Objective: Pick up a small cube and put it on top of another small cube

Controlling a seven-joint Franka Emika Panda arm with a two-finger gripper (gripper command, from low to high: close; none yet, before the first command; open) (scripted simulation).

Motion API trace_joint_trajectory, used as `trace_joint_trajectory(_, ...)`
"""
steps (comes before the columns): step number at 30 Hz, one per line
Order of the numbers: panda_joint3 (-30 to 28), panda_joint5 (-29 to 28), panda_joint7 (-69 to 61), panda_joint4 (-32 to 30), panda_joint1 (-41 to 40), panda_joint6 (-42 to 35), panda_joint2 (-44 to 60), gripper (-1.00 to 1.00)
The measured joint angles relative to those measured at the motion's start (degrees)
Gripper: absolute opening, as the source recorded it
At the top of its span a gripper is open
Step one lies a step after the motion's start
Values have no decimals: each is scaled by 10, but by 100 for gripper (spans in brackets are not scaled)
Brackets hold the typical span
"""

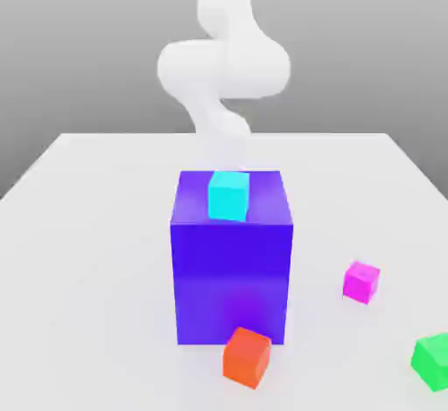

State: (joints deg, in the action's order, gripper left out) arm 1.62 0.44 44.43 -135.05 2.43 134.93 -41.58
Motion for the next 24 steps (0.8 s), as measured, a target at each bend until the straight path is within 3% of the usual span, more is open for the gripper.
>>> trace_joint_trajectory(18, 162, 1, -97, -270, 209, 275, 386, 0)
trace_joint_trajectory(21, 153, -52, -65, -283, 225, 322, 451, 0)
trace_joint_trajectory(24, 89, -121, -15, -273, 274, 370, 514, 0)
